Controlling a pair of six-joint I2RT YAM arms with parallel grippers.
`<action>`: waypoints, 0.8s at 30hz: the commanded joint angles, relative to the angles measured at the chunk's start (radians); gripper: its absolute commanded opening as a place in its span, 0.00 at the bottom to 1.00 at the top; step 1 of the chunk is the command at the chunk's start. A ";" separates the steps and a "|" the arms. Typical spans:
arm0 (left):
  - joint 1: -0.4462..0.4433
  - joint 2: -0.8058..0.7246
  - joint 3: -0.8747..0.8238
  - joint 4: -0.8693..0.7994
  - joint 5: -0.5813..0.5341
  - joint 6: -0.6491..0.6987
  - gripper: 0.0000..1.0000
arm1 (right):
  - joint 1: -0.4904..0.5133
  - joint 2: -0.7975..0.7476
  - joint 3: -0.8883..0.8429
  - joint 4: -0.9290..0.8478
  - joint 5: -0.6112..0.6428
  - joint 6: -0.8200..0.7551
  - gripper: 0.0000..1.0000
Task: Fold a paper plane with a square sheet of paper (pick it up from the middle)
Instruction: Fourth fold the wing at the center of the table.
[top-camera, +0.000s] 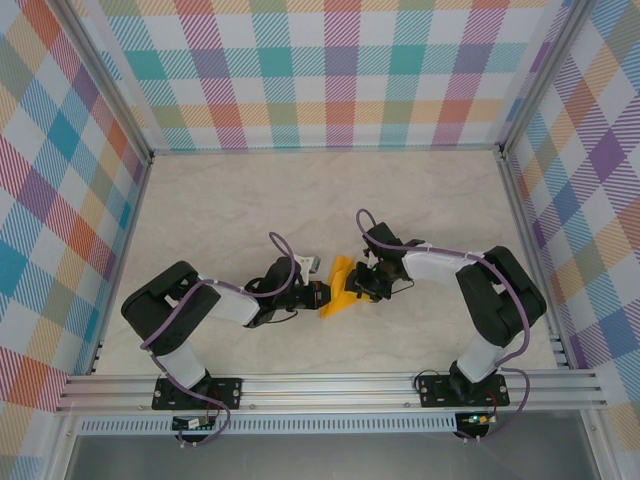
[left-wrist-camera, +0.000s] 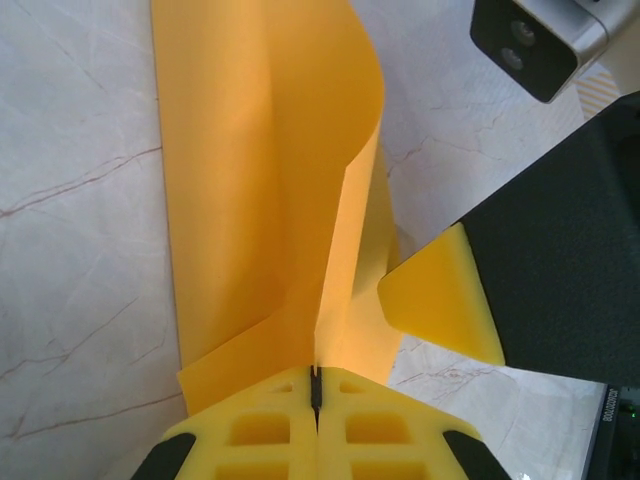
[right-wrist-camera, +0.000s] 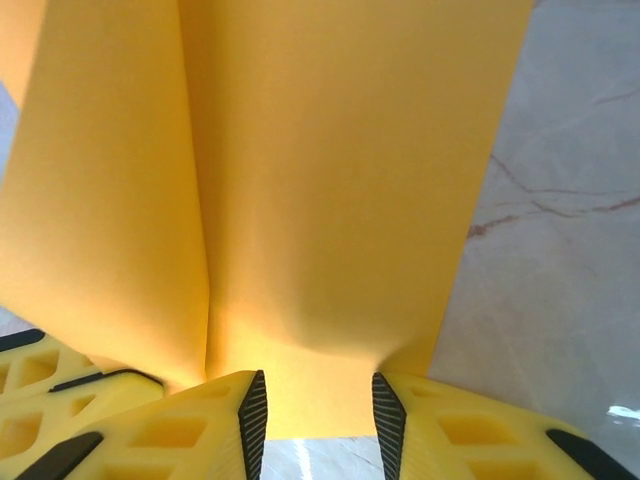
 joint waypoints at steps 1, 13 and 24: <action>0.019 -0.043 -0.031 0.043 0.018 -0.005 0.13 | 0.000 -0.028 0.001 -0.032 0.015 -0.035 0.39; 0.021 -0.045 0.045 -0.054 0.005 0.045 0.30 | 0.000 -0.075 0.012 0.026 -0.054 -0.064 0.38; 0.025 -0.009 0.092 -0.143 -0.068 0.063 0.28 | 0.002 -0.058 0.023 0.043 -0.044 -0.065 0.39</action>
